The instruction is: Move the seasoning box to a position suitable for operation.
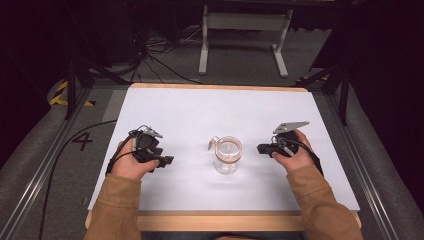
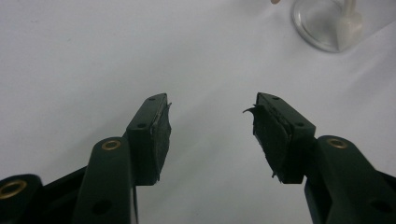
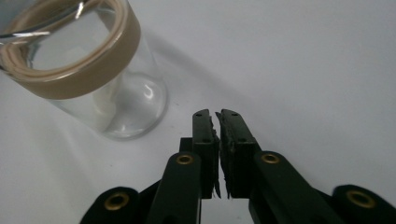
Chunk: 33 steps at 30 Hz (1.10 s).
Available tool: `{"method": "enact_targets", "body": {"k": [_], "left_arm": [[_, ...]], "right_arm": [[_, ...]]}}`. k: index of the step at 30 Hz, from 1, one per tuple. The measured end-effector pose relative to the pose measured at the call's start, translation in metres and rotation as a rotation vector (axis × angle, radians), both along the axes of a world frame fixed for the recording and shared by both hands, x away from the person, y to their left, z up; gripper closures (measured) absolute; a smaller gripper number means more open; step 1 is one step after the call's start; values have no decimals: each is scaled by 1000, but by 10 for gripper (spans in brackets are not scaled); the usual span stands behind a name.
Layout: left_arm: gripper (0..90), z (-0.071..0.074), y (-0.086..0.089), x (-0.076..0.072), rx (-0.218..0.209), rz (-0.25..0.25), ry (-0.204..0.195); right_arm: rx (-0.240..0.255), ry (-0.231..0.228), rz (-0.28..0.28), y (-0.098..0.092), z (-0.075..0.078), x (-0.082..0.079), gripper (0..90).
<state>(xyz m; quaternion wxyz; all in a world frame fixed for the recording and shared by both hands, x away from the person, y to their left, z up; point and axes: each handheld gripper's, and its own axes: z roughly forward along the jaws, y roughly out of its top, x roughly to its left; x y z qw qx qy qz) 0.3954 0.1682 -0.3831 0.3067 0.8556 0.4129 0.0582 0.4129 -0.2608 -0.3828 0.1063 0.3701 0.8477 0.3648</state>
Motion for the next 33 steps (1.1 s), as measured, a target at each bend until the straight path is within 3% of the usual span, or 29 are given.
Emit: {"method": "enact_targets", "body": {"k": [2,5,9,21,29,31,33], "left_arm": [[461,2,4,2,-5,21,-41],[438,6,4,3,-28,49,-52],[452,13,-2,8,-76,39,-88],[488,16,-11,15,-98,-6,-62],[483,11,-14,15,-76,-19,-45],[476,11,-12,14,-74,-13,-44],[471,11,-12,14,-76,-9,-49]], "right_arm": [[-8,6,-5,-4,-2,1,880],[-12,14,6,-2,-3,3,888],[-43,0,49,6,-2,4,891],[-2,-14,105,26,-3,6,900],[-6,14,155,45,-16,9,900],[-40,1,156,49,-16,8,900],[-41,9,152,49,-17,7,900]]}}
